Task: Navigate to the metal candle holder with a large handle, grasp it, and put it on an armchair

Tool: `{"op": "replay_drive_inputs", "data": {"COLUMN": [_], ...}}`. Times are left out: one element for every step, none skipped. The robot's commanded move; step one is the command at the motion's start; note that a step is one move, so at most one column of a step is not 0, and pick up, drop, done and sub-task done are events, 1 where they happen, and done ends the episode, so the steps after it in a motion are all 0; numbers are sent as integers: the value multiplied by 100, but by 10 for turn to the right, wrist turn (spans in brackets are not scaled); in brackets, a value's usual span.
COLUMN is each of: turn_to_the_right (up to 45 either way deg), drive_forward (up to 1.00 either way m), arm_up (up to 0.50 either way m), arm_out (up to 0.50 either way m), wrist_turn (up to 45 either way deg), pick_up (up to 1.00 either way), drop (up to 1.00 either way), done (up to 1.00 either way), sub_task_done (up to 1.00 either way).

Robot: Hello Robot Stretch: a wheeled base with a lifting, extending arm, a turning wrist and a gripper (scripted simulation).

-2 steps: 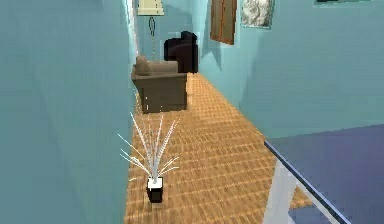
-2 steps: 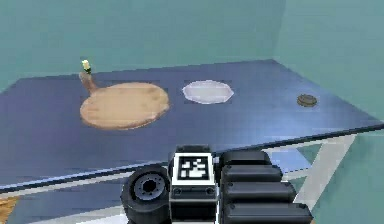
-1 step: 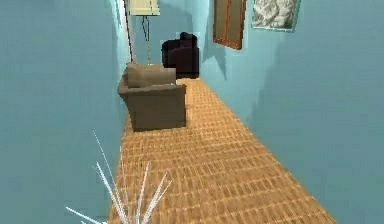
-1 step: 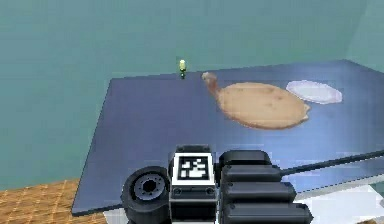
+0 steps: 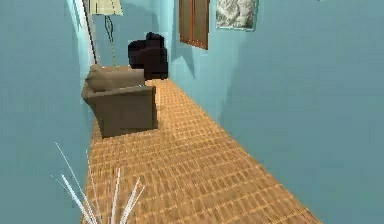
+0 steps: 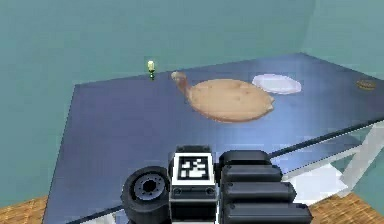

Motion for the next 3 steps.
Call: {"op": "replay_drive_inputs", "data": {"turn_to_the_right": [0,-60,0], "drive_forward": [80,0,100], "arm_up": [0,0,0], "arm_out": [0,0,0], "wrist_turn": [0,0,0], "pick_up": [0,0,0], "drop": [0,0,0], "done": [0,0,0], "sub_task_done": [0,0,0]}}
